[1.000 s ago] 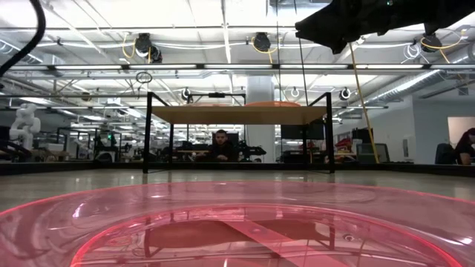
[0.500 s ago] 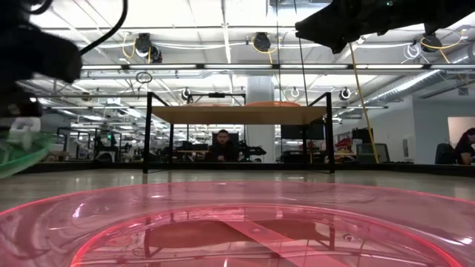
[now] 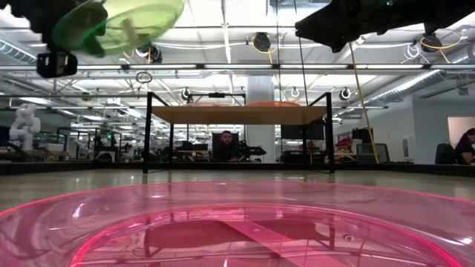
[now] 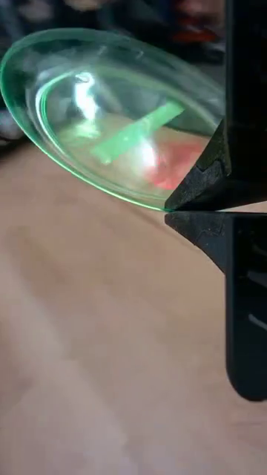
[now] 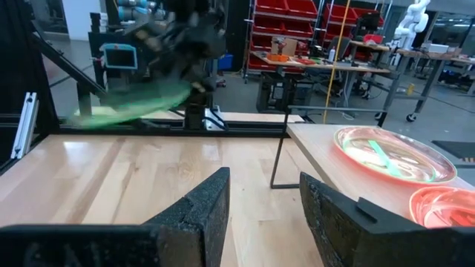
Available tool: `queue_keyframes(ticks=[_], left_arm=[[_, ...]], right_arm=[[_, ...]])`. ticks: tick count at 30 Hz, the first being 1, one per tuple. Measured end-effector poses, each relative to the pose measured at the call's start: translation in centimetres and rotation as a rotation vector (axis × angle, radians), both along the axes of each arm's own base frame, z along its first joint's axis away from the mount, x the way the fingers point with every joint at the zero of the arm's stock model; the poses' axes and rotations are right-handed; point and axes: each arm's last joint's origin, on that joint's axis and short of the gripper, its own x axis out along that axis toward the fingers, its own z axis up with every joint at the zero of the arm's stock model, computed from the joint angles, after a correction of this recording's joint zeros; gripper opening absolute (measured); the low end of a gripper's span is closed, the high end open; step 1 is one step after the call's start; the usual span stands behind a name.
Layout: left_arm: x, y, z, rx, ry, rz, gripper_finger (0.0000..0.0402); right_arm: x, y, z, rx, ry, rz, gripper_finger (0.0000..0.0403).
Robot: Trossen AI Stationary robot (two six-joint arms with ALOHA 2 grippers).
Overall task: Place and stack plates onto a shelf
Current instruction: Stack the green plate on top of the green plate on the shelf
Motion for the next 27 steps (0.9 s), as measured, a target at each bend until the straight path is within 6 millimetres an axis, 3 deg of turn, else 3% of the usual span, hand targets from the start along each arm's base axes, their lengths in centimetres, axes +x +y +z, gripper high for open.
queue_keyframes(ticks=[5, 14, 18, 27], left_arm=[[-1.0, 2.4, 1.6, 0.034, -0.155, 0.206, 0.0], [-0.3, 6.3, 1.8, 0.101, -0.185, 0.469, 0.0], [0.8, 8.2, 2.3, 0.061, -0.198, 0.499, 0.0], [4.1, 14.2, 5.8, -0.005, -0.046, 0.46, 0.0]], right_arm=[[0.0, 0.0, 0.2, -0.004, -0.021, 0.0, 0.0148], [0.0, 0.0, 0.3, -0.008, -0.029, 0.0, 0.0148], [0.0, 0.0, 0.4, -0.021, -0.042, 0.001, 0.0148], [0.0, 0.0, 0.6, -0.023, -0.056, 0.001, 0.0148]])
